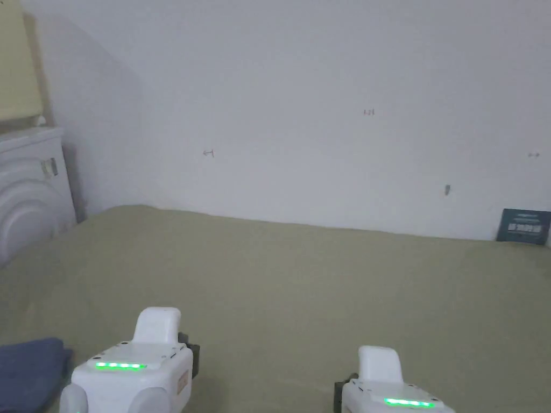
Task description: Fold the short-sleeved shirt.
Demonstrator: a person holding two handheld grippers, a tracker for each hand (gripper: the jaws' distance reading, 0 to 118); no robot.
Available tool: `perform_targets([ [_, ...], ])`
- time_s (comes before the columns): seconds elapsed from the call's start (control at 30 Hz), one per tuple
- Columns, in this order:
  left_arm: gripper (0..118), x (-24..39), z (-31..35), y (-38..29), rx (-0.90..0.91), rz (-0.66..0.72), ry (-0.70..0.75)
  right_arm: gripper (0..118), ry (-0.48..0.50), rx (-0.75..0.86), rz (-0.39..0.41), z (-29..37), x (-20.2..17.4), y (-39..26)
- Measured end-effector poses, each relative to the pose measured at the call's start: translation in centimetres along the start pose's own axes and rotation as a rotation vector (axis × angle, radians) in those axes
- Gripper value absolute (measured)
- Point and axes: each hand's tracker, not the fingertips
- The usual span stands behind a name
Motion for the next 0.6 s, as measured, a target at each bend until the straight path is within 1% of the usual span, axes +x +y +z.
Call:
perform_targets([
  [0.03, 0, 1.3, 0.6, -0.4, 0.011, 0.022, 0.005, 9, -0.036, 0.009, -0.001, 0.7, 1.7, -0.1],
  [0.07, 0, 3.4, 1.4, -0.8, 0.014, 0.022, -0.006, 9, -0.065, 0.018, 0.002, 1.5, 3.6, -0.3],
  [0.13, 0, 5.4, 2.5, -1.2, 0.031, -0.001, -0.024, 9, -0.124, 0.034, 0.004, 2.8, 6.5, -0.7],
  [0.17, 0, 6.7, 3.0, -1.3, 0.060, -0.030, -0.053, 9, -0.148, 0.048, 0.000, 3.5, 7.9, -0.9],
  [0.2, 0, 7.8, 3.3, -1.3, 0.058, -0.042, -0.042, 9, -0.156, 0.056, 0.002, 4.1, 9.0, -1.1],
  [0.23, 0, 8.5, 3.8, -1.6, 0.076, -0.065, -0.029, 9, -0.192, 0.072, 0.009, 4.8, 10.1, -1.3],
  [0.3, 0, 9.3, 4.8, -2.2, 0.115, -0.116, -0.042, 9, -0.214, 0.101, 0.020, 6.0, 12.0, -1.7],
  [0.37, 0, 10.3, 5.3, -2.3, 0.115, -0.135, -0.038, 9, -0.252, 0.133, 0.032, 7.2, 13.1, -1.7],
  [0.43, 0, 10.2, 5.8, -2.5, 0.120, -0.153, -0.042, 9, -0.259, 0.156, 0.028, 8.1, 14.0, -1.5],
  [0.5, 0, 10.0, 6.0, -1.9, 0.128, -0.121, -0.042, 9, -0.278, 0.195, 0.026, 9.0, 14.3, -1.1],
  [0.57, 0, 9.6, 6.5, -1.2, 0.143, -0.084, -0.052, 9, -0.286, 0.229, 0.040, 9.8, 14.4, -0.4],
  [0.6, 0, 9.4, 6.8, -0.7, 0.161, -0.071, -0.051, 9, -0.290, 0.272, 0.047, 10.3, 14.2, 0.0],
])
